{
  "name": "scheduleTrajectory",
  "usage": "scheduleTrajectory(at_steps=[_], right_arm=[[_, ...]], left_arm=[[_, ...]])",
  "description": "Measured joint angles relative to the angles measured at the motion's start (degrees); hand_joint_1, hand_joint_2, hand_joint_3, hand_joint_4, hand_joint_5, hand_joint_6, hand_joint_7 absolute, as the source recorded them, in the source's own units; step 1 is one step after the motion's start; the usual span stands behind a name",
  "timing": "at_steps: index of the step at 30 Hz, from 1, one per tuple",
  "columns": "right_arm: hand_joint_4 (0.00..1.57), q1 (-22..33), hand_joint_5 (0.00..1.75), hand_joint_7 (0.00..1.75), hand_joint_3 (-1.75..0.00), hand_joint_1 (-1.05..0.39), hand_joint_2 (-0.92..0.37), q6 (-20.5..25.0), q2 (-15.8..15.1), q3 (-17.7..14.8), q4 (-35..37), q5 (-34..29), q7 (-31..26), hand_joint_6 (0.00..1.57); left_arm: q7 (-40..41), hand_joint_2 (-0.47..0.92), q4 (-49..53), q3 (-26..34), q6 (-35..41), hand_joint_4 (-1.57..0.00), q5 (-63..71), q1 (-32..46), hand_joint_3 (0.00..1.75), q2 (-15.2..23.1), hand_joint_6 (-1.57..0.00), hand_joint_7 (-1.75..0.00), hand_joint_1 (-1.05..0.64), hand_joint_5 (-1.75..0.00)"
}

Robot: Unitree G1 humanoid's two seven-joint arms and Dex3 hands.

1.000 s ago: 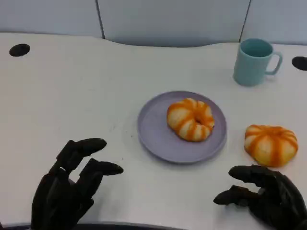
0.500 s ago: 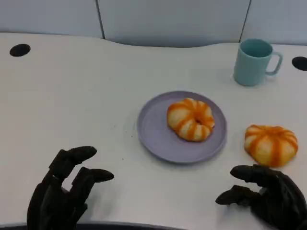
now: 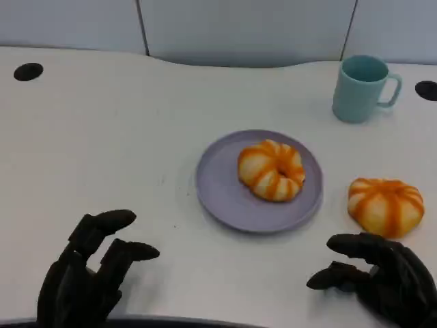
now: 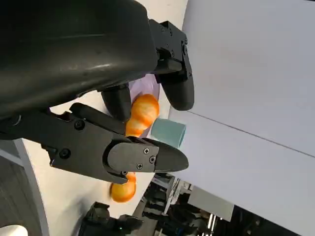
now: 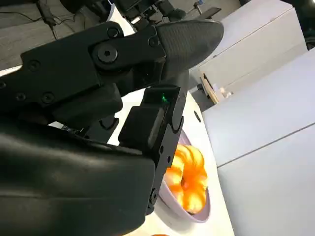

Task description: Grasp the bread from the table and place it into the plate.

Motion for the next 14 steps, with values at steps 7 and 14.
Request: scheduleTrajectory(at_steps=[7, 14], right_arm=[[1.01, -0.4, 0.6, 0.02, -0.2, -0.7, -0.92, -0.32, -0.04, -0.05, 0.53, -0.17, 0.11, 1.22], [1.0, -0.82, 0.61, 0.02, -0.19, -0.71, -0.92, -0.32, -0.17, -0.07, 1.03, -0.27, 0.1, 1.22]], left_arm=[[0.0, 0.92, 0.22, 0.32, 0.04, -0.09, 0.01, -0.44, 0.3, 0.0, -0.12, -1.29, -0.5, -1.68], [-0.01, 0.92, 0.75, 0.36, 0.01, -0.1, 0.04, -0.8, 0.32, -0.01, -0.12, -1.29, -0.49, -1.7]])
